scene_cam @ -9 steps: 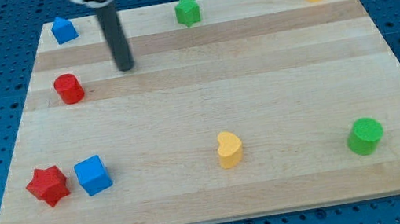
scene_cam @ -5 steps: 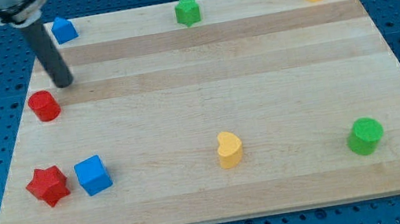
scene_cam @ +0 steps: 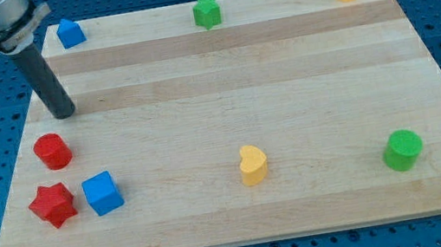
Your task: Move the red circle into the red star
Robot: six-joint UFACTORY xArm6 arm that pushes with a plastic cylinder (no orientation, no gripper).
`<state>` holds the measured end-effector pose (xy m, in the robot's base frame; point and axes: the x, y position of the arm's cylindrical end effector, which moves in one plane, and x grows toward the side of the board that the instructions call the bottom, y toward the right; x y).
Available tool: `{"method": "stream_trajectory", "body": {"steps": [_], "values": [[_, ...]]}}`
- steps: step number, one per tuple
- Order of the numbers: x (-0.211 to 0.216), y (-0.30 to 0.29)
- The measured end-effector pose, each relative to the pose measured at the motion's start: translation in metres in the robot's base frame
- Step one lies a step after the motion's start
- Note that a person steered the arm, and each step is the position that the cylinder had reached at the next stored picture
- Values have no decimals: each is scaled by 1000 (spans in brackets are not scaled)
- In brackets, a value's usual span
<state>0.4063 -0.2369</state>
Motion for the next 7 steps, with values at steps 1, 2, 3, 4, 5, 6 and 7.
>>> {"method": "stream_trajectory", "body": {"steps": [1,2,3,4,5,6,7], "values": [[44,-2],[59,-3],[48,-1],[31,-3],[58,-6],[87,-6],[90,-6]]}}
